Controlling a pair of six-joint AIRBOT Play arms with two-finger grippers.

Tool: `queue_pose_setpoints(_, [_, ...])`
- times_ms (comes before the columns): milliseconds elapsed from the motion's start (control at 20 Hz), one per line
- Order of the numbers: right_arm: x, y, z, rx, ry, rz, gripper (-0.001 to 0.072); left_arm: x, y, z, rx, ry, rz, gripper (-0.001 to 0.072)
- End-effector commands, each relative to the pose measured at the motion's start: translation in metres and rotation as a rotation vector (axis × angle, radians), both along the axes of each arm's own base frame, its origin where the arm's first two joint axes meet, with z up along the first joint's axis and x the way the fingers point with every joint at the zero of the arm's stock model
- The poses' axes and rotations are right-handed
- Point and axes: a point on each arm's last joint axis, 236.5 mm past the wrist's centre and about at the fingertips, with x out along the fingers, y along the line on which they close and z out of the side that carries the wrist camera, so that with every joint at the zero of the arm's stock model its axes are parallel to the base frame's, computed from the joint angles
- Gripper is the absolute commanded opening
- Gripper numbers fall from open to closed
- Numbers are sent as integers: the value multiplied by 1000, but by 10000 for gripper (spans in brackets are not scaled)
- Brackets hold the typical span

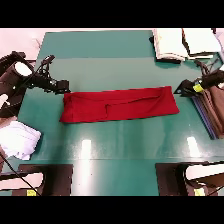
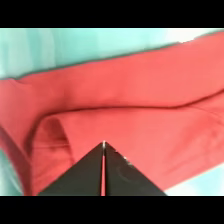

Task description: Fold the shirts.

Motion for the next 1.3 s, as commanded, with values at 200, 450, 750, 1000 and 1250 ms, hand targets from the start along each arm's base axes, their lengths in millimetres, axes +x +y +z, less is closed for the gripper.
queue_pose_setpoints(200, [-21, -8, -51, 236, 88, -115, 498, -12, -65, 10, -91, 8, -75, 26])
queue_pose_setpoints(450, [1, 44, -65, 250, 94, 31, 322, -23, -130, -7, -102, 15, -146, 26])
queue_pose_setpoints(750, [26, 63, 5, 209, -57, 167, 17, -20, -204, -38, -115, 45, -239, 25])
queue_pose_setpoints(1000, [38, 122, 140, 339, -360, 221, 17, -1, -262, -58, -142, 49, -290, 26])
queue_pose_setpoints(1250, [22, 188, 212, 355, -500, 339, 17, -6, -293, -81, -149, 79, -334, 25])
